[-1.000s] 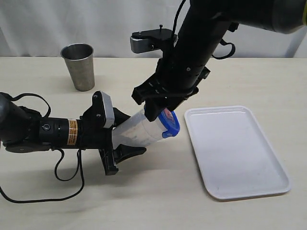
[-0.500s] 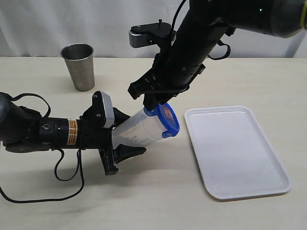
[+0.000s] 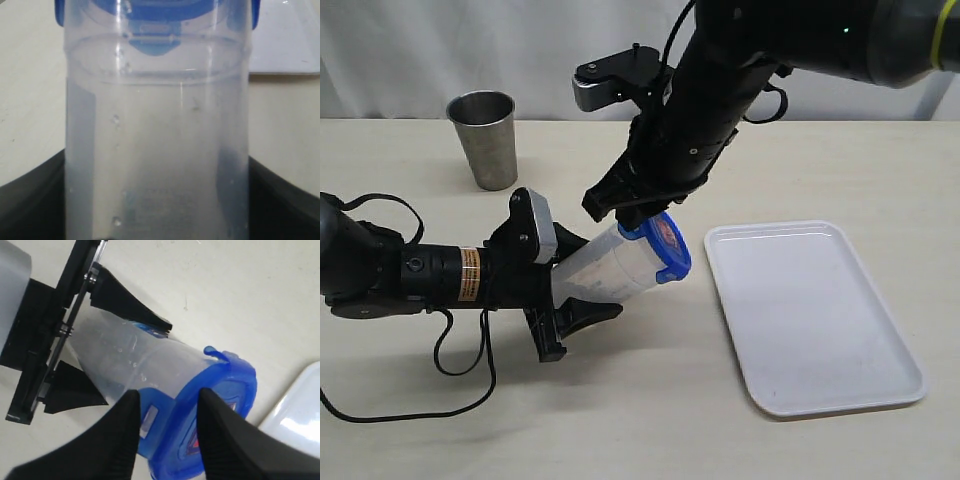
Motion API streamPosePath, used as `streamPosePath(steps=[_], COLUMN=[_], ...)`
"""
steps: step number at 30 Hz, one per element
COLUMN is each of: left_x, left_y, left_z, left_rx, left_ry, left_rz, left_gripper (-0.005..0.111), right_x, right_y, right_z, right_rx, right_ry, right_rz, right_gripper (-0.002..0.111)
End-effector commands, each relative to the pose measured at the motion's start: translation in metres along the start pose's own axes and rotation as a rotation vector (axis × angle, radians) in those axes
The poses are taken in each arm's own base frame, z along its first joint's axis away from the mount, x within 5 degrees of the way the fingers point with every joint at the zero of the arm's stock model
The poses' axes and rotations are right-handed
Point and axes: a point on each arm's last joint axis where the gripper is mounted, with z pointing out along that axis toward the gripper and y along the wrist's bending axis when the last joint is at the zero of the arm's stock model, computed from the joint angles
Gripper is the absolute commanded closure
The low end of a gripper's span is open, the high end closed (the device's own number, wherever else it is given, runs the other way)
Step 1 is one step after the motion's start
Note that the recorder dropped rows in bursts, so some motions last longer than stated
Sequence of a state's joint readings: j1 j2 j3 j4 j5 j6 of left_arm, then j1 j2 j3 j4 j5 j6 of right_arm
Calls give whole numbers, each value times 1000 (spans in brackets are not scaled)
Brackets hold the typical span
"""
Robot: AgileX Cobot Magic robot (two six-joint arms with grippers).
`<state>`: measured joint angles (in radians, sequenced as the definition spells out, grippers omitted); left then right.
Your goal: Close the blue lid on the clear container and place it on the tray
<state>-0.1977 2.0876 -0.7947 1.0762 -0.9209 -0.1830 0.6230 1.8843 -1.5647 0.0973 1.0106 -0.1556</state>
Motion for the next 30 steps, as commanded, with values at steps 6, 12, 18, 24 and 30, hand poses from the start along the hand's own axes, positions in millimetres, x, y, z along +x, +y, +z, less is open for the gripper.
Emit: streamPosePath(steps=[6,12,18,24,30], left_x=[-4,-5,-5,-5,-5], left_y=[-2,-2,-2,-2,-2], left_z=[1,1,1,1,1], left_rx=[0,1,1,2,1], left_ry=[-38,-41,-43,-44,-43], left_rz=[2,2,2,2,4], left_gripper=[107,107,107,107,107], right_x=[8,11,12,12,10], right_y=[21,28,28,27,27], right_z=[30,42,46,48,46], right_rx=[1,20,69,73,73], right_ry=[118,170,191,192,190], right_rz=[-67,-110,-117,-106,-106], right_gripper=[74,74,74,74,74])
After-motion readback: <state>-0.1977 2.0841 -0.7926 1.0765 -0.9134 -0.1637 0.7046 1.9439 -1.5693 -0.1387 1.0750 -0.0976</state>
